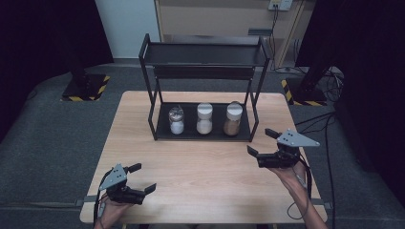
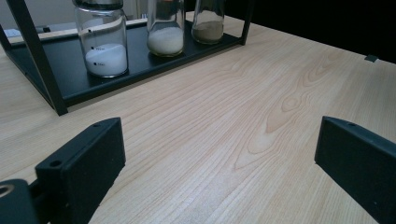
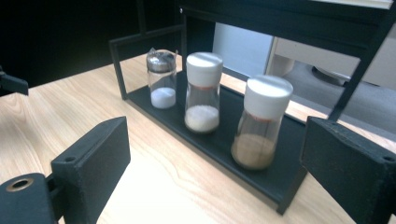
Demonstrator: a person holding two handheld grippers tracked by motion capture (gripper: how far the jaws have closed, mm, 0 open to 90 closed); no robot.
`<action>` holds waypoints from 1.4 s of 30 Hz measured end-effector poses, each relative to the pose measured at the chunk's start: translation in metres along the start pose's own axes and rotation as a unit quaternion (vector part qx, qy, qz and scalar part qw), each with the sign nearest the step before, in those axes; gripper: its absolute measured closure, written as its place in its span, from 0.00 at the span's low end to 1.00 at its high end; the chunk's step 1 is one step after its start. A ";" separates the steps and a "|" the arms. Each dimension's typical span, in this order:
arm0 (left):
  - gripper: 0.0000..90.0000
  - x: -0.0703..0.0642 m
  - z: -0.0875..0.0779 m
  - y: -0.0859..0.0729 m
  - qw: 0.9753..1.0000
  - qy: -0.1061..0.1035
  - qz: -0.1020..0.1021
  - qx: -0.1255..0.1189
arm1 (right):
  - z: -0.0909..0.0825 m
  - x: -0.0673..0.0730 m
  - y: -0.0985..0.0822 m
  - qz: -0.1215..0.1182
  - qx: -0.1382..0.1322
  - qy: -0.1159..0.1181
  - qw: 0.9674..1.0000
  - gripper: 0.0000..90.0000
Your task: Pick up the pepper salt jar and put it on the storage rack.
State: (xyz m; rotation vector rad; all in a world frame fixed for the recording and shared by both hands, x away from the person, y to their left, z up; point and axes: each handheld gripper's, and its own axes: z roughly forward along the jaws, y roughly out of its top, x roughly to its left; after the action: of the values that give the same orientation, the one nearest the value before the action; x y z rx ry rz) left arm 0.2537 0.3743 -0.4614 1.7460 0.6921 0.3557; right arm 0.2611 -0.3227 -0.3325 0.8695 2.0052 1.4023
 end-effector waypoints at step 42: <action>0.01 0.000 -0.002 -0.002 1.000 0.002 -0.006 -0.006 | -0.049 0.015 -0.090 0.039 0.016 -0.015 0.999 0.09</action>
State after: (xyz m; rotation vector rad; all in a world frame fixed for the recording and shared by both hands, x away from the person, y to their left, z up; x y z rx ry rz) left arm 0.2523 0.3763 -0.4626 1.7302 0.7023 0.3539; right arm 0.1972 -0.3629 -0.4033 0.9875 1.9956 1.3951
